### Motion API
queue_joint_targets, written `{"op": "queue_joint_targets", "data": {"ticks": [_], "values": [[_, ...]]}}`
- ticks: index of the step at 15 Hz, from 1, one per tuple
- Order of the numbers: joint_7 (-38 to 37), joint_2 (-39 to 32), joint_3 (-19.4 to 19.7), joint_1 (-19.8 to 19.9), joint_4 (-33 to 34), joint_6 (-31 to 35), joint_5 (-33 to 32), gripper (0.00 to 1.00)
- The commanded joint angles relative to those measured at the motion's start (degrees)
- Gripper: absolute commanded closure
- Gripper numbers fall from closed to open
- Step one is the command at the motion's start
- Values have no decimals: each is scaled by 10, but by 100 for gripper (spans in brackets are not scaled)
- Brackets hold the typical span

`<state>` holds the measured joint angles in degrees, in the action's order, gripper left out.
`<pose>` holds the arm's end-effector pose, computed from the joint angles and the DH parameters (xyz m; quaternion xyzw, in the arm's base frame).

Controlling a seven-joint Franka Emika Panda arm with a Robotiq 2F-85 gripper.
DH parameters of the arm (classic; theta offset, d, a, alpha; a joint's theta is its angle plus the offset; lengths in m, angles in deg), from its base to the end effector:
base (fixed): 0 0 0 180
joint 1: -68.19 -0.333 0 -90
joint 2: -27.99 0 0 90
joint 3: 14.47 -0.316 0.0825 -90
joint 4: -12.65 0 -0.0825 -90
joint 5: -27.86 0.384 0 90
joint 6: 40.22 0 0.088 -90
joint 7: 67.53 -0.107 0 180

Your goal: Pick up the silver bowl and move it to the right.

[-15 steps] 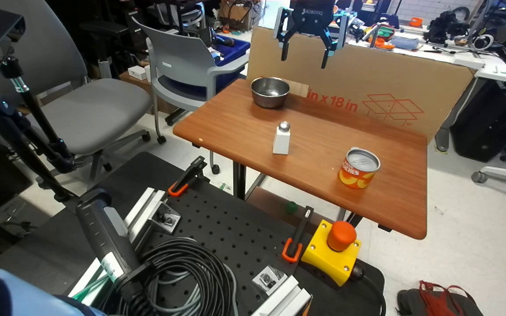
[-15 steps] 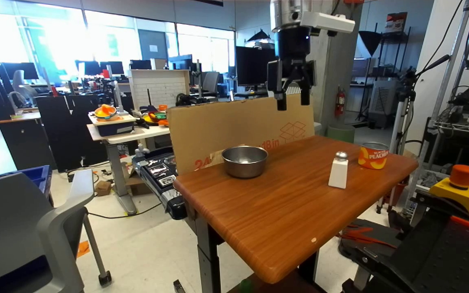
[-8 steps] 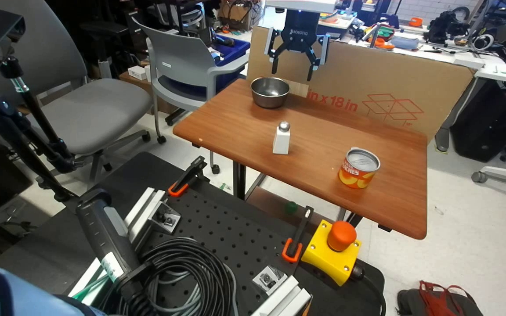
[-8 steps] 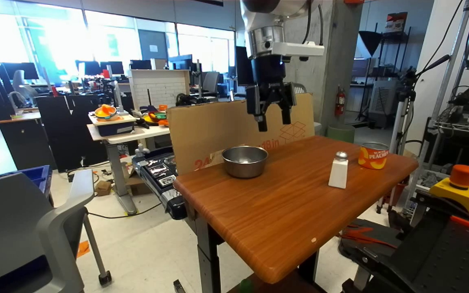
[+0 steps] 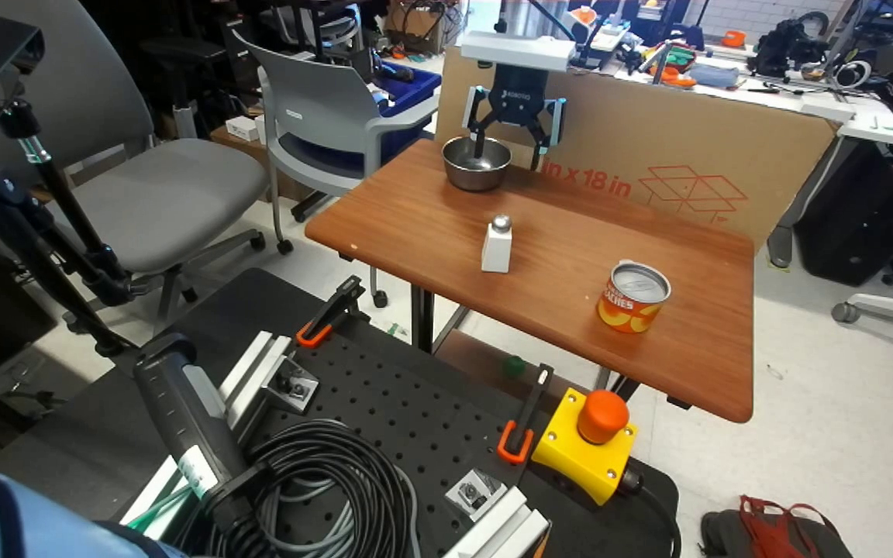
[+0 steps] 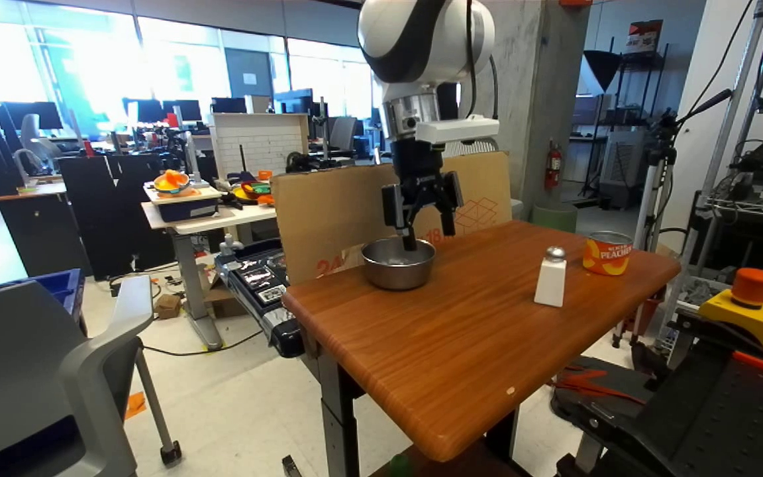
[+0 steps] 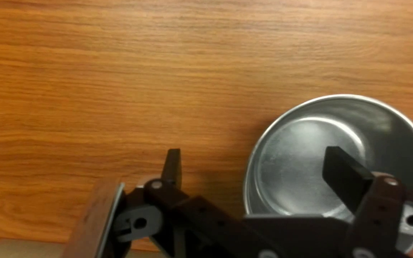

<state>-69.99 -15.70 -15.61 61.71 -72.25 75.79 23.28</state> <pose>0.6870 0.0852 0.2060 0.9916 0.0641 -0.1066 0.0362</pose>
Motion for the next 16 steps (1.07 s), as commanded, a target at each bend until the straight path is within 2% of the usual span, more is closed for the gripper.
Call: {"op": "queue_joint_targets", "data": {"ticks": [1,2,4,6,9,13,16], "values": [[-13,-42,9,-9,55,-25,-13,1],[-12,-49,10,-10,61,-23,-16,26],[-8,-56,8,-12,69,-23,-19,29],[-1,-50,2,-9,65,-23,-12,44],[18,-12,-13,0,17,-3,1,68],[32,20,-18,2,-12,3,-1,99],[39,52,-16,6,-31,3,-1,100]]}}
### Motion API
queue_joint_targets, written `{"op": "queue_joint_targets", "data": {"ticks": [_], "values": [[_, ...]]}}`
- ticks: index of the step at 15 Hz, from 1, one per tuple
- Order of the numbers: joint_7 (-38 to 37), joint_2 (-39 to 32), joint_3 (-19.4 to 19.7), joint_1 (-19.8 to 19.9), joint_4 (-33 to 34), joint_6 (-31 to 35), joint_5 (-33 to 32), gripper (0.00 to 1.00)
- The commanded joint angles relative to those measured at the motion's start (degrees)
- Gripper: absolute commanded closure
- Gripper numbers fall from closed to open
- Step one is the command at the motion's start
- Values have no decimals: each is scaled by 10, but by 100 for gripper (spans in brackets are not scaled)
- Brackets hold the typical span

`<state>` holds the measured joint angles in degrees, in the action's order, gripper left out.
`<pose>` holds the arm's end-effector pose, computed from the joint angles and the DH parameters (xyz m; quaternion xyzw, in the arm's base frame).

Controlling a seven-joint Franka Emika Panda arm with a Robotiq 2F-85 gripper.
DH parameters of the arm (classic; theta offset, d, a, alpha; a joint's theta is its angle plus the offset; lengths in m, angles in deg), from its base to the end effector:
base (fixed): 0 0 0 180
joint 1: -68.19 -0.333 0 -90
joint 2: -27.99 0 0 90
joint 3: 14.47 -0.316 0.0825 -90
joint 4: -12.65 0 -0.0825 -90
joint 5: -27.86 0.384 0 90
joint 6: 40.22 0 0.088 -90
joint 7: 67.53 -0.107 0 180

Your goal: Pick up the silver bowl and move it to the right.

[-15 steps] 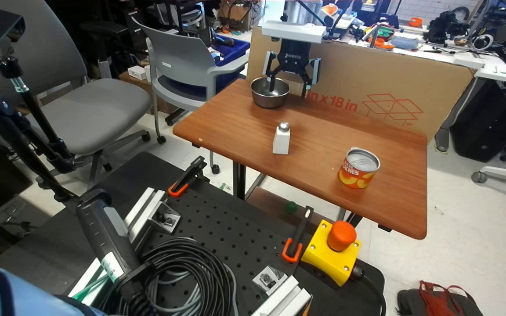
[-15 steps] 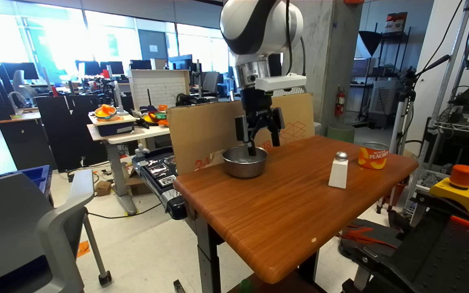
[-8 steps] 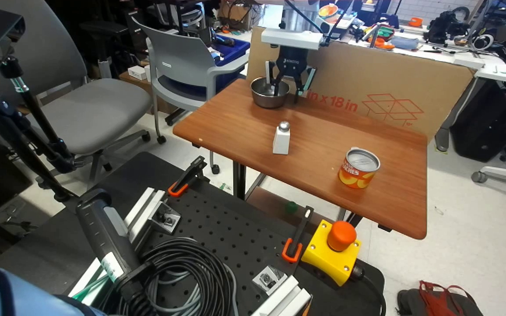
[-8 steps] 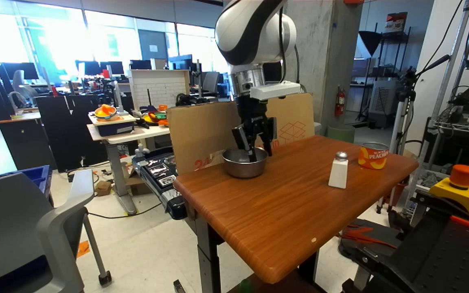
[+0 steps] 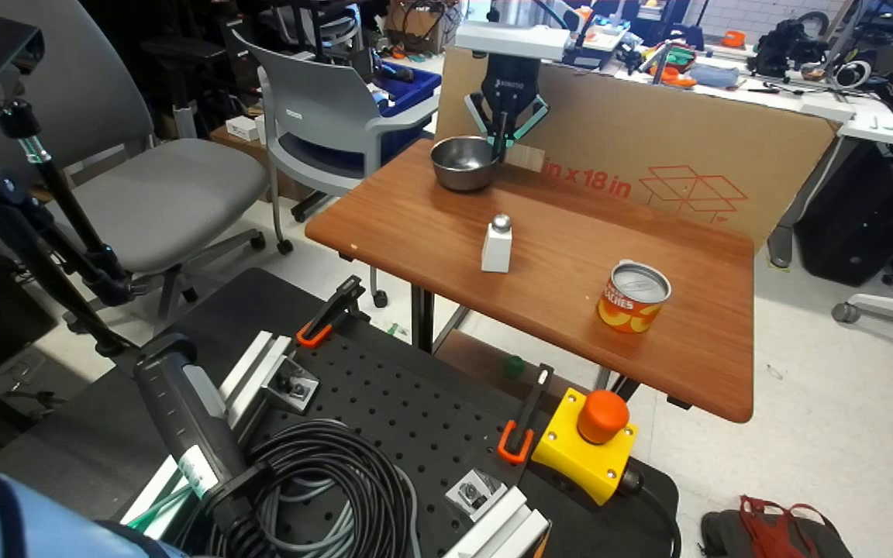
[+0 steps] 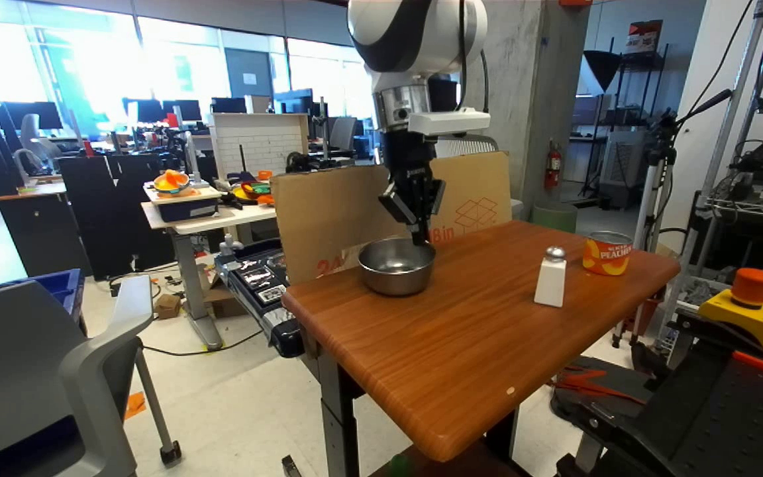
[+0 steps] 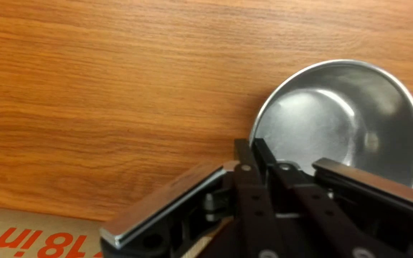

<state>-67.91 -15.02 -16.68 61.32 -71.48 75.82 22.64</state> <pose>0.6904 0.1007 0.2201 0.9905 0.0954 -0.0938 0.0331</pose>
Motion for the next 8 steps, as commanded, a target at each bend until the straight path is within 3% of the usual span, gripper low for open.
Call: {"op": "queue_joint_targets", "data": {"ticks": [1,8], "values": [[22,61,-4,12,-47,4,4,98],[92,211,-3,59,-124,20,17,99]]}}
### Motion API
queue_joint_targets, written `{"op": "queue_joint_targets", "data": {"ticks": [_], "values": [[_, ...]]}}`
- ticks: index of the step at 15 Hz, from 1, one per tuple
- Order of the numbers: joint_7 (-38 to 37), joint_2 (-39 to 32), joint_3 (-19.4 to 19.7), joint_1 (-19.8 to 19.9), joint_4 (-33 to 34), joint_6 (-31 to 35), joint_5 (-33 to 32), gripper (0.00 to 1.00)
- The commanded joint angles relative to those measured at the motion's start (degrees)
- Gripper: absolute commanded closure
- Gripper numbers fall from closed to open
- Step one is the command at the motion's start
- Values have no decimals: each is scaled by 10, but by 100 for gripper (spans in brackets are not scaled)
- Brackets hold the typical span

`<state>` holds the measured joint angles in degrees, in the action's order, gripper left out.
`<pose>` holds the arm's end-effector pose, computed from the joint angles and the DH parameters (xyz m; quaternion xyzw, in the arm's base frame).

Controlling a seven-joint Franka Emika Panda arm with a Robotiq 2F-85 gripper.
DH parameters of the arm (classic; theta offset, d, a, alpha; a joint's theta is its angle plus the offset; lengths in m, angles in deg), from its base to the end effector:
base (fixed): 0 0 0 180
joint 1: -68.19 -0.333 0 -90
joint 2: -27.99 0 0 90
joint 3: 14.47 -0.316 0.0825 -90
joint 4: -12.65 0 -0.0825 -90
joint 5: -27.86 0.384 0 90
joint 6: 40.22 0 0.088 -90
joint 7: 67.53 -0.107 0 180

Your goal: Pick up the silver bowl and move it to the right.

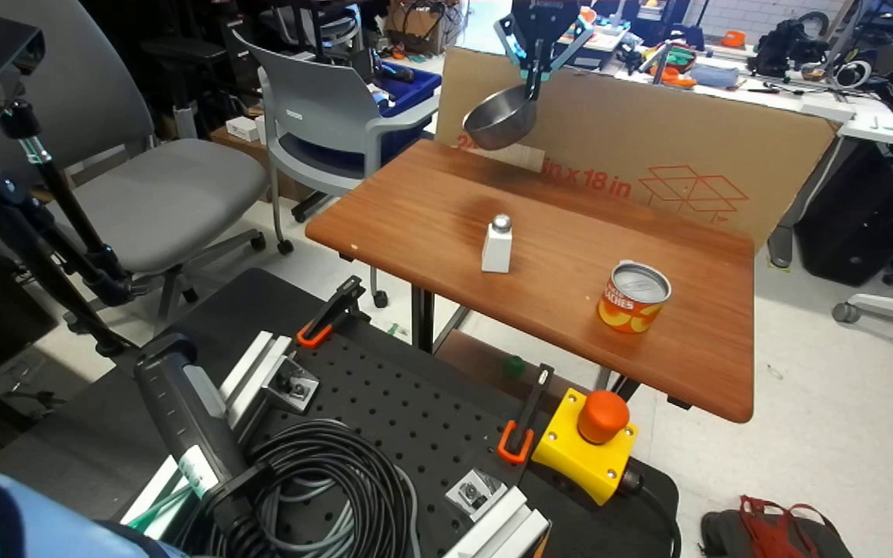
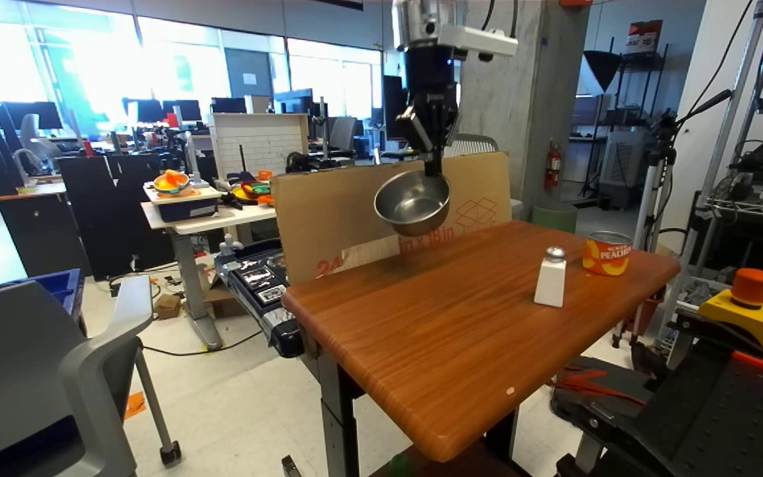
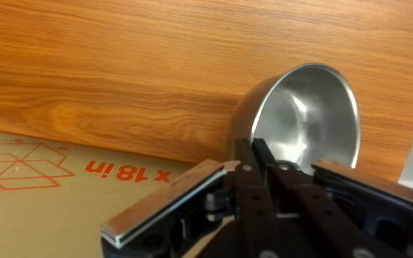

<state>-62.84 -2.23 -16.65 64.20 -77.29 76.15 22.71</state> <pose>0.6816 0.0650 0.3307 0.9926 0.1134 -0.0324 0.0303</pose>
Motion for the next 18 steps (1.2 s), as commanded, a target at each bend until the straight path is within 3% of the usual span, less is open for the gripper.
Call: {"op": "queue_joint_targets", "data": {"ticks": [1,5,10,18], "values": [[48,103,3,42,-76,11,20,99],[52,122,38,88,-94,-17,17,99],[51,67,76,131,-81,-34,10,99],[53,-27,86,172,-16,-48,23,99]]}}
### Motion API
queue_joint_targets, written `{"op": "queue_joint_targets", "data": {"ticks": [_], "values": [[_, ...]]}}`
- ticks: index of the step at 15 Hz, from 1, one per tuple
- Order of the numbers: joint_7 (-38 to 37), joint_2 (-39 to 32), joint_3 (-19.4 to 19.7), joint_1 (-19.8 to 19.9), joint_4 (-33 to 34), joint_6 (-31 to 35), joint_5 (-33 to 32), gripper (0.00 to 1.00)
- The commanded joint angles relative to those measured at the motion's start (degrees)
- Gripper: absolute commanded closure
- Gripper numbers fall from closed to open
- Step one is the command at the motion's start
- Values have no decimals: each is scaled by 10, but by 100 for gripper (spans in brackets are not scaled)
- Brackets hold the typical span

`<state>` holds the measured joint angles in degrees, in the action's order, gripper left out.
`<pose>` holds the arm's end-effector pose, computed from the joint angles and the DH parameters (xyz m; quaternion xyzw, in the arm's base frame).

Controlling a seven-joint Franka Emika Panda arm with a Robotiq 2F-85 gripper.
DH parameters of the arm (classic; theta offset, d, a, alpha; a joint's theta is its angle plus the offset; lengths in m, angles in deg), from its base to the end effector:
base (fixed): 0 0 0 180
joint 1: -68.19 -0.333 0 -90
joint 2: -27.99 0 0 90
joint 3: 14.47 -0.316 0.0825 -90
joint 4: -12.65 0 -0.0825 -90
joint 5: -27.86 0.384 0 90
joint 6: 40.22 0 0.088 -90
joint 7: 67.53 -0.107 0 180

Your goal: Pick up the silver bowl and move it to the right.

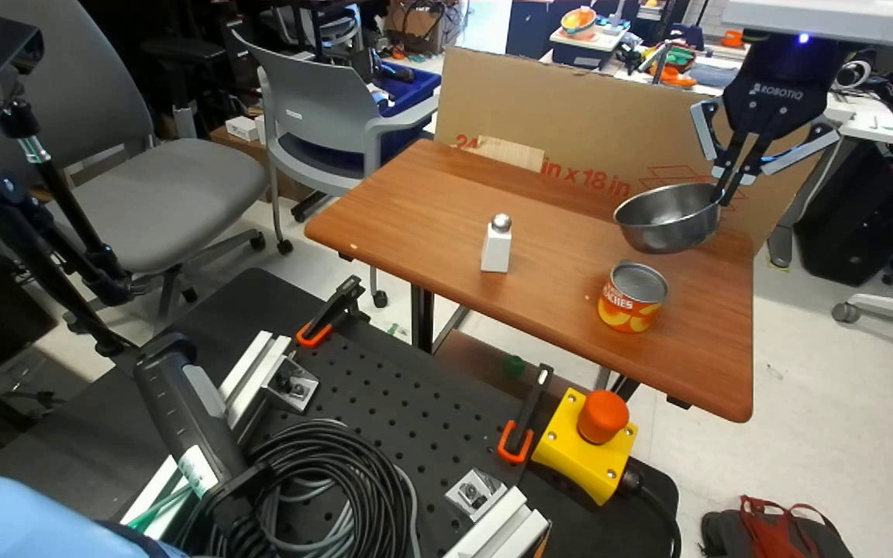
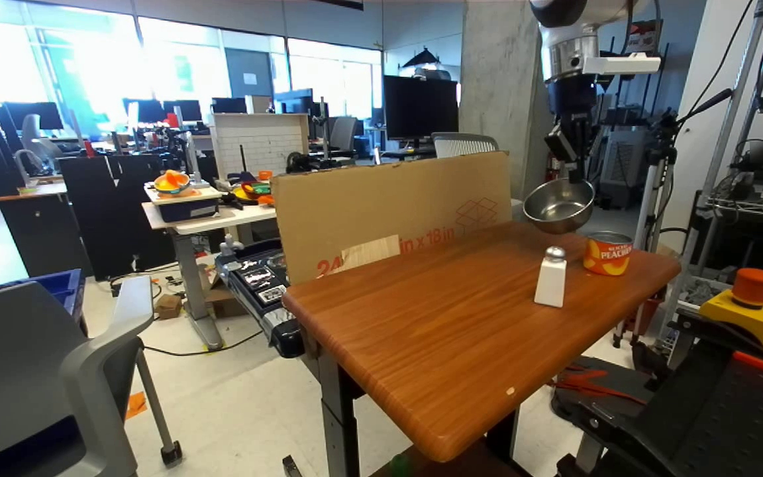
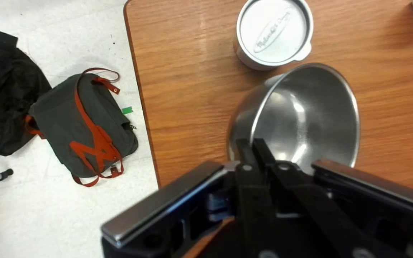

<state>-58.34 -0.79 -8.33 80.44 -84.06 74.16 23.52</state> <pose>0.6183 -0.2035 0.2945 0.9920 -0.0568 -0.1069 0.0346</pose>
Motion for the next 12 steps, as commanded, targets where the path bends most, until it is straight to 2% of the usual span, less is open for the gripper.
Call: {"op": "queue_joint_targets", "data": {"ticks": [1,12], "values": [[8,-53,2,13,65,-30,17,99],[3,-184,-6,20,245,-97,15,99]]}}
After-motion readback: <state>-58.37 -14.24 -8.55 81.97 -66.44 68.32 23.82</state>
